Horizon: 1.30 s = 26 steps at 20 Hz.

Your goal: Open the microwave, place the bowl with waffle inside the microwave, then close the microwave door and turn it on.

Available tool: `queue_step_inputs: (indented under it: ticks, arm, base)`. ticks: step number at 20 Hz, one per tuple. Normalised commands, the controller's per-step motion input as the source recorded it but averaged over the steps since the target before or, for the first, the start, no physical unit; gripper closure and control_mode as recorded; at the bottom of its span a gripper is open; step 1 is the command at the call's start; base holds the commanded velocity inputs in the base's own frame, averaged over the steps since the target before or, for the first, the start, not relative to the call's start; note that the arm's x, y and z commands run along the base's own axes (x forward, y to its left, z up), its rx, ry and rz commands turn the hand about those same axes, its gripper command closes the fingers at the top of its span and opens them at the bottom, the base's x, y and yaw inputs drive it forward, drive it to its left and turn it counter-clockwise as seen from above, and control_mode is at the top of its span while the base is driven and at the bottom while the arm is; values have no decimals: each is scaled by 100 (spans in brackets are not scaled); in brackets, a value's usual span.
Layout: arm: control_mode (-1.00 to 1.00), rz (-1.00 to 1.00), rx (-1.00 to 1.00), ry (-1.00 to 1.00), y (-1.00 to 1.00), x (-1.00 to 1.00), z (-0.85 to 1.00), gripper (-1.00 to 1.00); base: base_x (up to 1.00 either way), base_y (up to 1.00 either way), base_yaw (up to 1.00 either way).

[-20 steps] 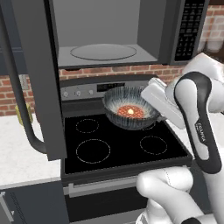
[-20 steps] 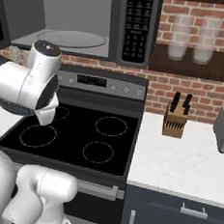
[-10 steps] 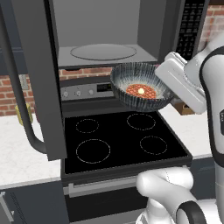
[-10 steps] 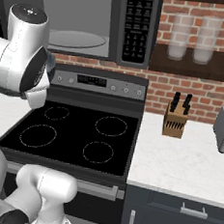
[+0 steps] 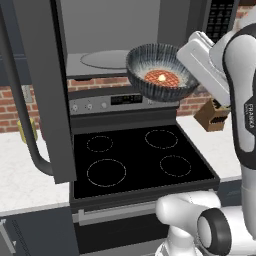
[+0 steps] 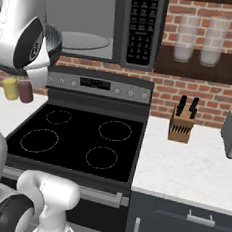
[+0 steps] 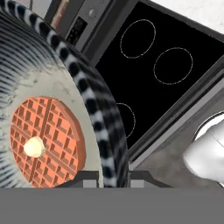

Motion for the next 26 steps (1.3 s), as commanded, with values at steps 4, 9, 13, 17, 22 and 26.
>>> queue_step_inputs:
  ticks: [4, 9, 13, 17, 22, 26]
  arm:
    - [-100, -8, 0, -14, 14, 58, 0, 100]
    - [-100, -7, 0, -20, 21, 58, 0, 100]
    - [-100, -6, 0, -18, 23, 59, 0, 100]
    - [-100, -5, 0, -9, 22, 66, 0, 100]
    - [-100, -1, 0, 0, 11, 69, 11, 100]
    - [-100, 0, 0, 6, 1, 41, 46, 100]
  base:
    - [0, 0, 0]
    - [0, 0, 0]
    - [0, 0, 0]
    - [0, 0, 0]
    - [0, 0, 0]
    - [0, 0, 0]
